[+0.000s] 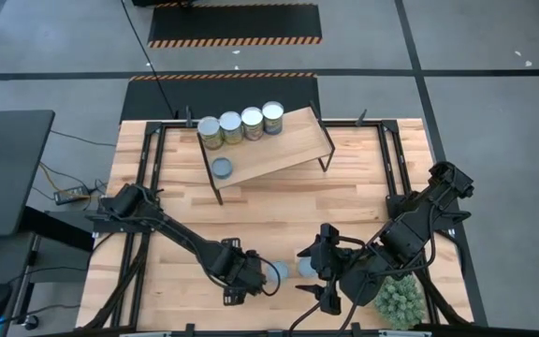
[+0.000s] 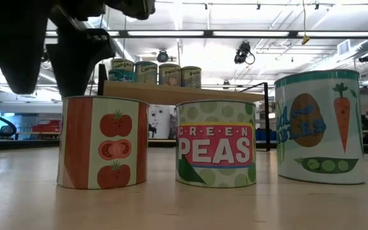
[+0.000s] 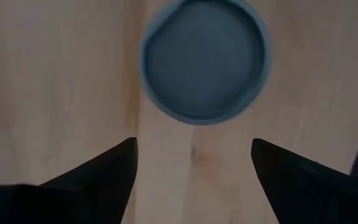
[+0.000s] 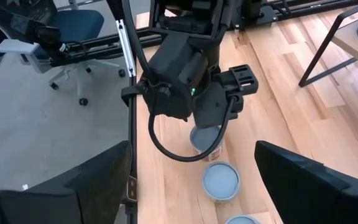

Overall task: Pick and place cans onto a shelf
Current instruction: Put the canned tomatoes on the shelf

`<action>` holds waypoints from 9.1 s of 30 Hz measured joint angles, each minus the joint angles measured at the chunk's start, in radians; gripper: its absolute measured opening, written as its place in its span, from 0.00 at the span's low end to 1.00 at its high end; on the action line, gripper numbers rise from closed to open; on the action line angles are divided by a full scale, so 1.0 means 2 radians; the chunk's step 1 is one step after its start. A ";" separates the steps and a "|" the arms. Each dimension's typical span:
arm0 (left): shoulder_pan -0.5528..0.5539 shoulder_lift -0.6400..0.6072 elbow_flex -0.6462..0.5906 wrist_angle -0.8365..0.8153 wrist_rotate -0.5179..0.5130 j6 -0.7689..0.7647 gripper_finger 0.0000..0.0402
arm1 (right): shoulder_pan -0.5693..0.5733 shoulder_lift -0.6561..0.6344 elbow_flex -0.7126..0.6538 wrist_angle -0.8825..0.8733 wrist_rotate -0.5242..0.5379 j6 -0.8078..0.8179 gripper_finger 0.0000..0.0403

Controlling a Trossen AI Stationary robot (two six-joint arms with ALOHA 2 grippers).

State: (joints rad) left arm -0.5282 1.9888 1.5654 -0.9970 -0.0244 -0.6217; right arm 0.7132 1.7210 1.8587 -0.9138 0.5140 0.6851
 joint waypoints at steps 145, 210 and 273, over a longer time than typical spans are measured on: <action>0.212 -0.037 -0.060 0.082 0.034 0.299 0.43 | -0.007 0.000 0.000 0.034 -0.001 -0.004 0.86; 0.166 0.004 -0.034 0.068 0.014 0.266 1.00 | 0.005 -0.011 0.000 -0.015 -0.001 0.010 0.86; 0.375 -0.022 0.220 -0.231 -0.134 0.173 0.71 | -0.001 -0.011 0.000 0.012 0.010 -0.015 0.86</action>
State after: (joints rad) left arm 0.2224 1.9438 2.0056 -1.4590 -0.2921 -0.2759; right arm 0.7113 1.6985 1.8591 -0.8898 0.5335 0.6552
